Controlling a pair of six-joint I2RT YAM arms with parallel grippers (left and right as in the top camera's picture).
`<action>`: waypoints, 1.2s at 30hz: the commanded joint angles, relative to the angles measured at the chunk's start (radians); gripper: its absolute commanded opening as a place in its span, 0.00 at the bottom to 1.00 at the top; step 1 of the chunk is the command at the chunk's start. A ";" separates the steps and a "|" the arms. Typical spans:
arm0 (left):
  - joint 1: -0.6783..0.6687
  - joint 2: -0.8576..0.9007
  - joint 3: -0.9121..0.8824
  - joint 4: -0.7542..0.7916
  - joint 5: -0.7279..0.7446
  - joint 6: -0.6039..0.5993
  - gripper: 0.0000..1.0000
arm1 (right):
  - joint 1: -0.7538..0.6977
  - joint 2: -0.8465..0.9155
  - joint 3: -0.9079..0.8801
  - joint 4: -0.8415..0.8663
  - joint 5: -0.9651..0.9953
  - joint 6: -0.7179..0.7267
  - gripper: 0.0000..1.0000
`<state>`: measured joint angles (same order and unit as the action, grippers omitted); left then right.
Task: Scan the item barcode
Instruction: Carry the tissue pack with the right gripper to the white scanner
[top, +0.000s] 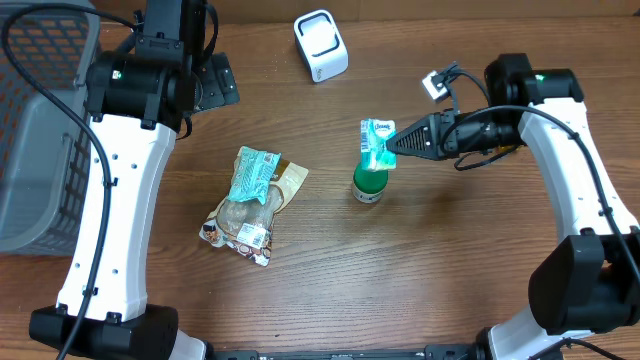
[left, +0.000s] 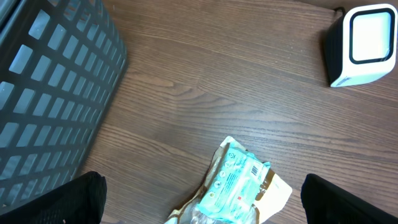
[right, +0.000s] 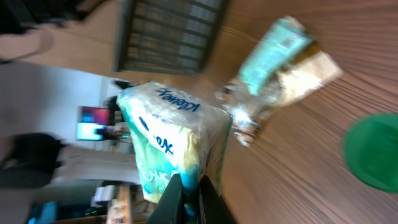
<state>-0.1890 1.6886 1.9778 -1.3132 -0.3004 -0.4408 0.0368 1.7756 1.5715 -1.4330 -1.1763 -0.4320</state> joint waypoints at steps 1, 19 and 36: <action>-0.001 -0.022 0.021 0.001 -0.014 0.015 1.00 | 0.058 -0.029 0.019 0.053 0.220 0.213 0.04; -0.001 -0.022 0.021 0.001 -0.014 0.015 1.00 | 0.396 -0.029 0.035 0.166 0.825 0.586 0.04; -0.001 -0.022 0.020 0.001 -0.014 0.015 1.00 | 0.396 -0.029 0.468 -0.046 0.997 0.589 0.04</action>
<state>-0.1890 1.6886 1.9778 -1.3132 -0.3004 -0.4408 0.4335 1.7756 1.9457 -1.4727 -0.2386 0.1539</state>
